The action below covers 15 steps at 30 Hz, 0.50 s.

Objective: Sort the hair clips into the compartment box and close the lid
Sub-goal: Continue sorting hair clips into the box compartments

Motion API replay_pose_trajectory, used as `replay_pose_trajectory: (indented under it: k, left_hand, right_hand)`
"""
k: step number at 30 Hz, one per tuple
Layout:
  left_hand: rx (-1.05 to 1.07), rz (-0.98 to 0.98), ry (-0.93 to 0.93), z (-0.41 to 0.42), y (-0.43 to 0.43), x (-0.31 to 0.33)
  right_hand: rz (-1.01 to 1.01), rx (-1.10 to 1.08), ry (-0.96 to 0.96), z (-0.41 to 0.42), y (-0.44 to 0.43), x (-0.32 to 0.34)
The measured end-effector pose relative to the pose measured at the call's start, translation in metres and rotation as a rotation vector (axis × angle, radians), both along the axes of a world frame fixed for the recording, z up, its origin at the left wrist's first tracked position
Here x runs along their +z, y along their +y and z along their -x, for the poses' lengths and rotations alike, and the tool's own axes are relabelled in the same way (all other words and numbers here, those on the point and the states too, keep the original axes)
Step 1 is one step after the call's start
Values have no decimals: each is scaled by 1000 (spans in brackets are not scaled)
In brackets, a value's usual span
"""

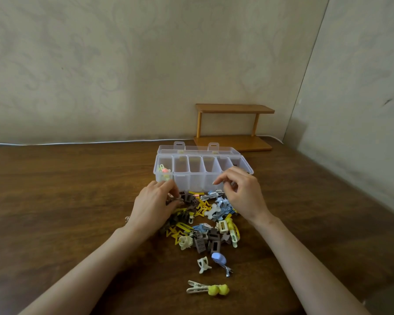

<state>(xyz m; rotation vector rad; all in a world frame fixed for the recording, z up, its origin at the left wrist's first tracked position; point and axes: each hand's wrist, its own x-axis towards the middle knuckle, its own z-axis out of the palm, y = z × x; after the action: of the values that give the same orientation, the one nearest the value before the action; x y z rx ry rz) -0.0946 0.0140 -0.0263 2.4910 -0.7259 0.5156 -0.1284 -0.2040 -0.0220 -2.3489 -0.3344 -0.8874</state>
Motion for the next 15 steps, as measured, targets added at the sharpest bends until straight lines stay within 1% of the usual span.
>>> replay_pose_trajectory:
  k: [3, 6, 8, 10, 15]
  left_hand:
    - [-15, 227, 76, 4, -5, 10]
    - [-129, 447, 294, 11, -18, 21]
    - [-195, 525, 460, 13, -27, 25]
    - [-206, 583, 561, 12, -32, 26]
    - [-180, 692, 655, 7, -39, 25]
  right_hand:
    - [-141, 125, 80, 2, 3, 4]
    - [-222, 252, 202, 5, 7, 8]
    - [-213, 281, 238, 7, 10, 9]
    - [-204, 294, 245, 8, 12, 8]
    - [-236, 287, 241, 7, 9, 8]
